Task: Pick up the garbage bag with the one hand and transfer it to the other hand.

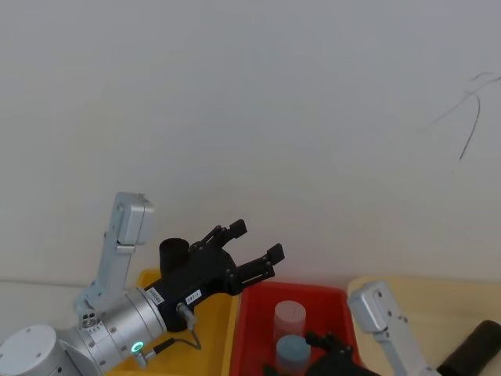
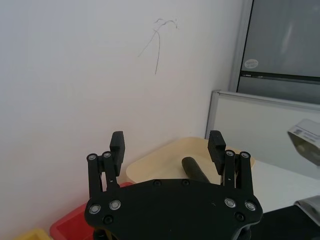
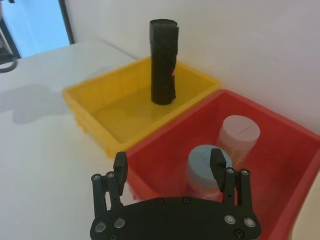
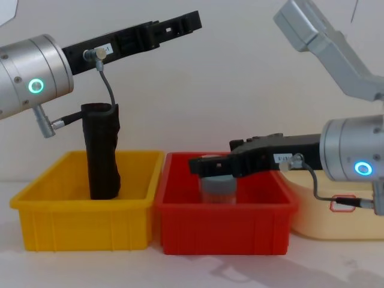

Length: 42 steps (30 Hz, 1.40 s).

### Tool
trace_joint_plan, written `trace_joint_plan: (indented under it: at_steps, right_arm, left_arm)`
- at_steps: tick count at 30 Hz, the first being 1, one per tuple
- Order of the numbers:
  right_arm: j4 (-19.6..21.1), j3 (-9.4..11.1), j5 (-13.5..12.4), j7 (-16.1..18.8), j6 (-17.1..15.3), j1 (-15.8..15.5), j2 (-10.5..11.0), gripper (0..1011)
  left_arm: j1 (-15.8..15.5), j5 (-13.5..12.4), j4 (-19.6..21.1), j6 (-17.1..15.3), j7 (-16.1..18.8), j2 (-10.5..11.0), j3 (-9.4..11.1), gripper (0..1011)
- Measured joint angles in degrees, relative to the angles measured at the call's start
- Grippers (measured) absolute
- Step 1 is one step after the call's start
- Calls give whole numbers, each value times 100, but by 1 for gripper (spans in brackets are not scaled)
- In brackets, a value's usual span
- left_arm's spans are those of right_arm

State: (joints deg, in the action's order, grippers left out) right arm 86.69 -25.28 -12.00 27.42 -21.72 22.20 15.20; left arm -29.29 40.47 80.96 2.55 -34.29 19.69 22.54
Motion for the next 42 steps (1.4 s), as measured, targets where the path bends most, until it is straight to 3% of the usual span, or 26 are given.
trace_joint_plan:
  at_steps: [42]
  right_arm:
    - [-1429, -233, 54, -382, 241, 722, -328, 1001]
  left_arm:
    - [-1, 0, 0, 0, 0, 0, 1, 1002]
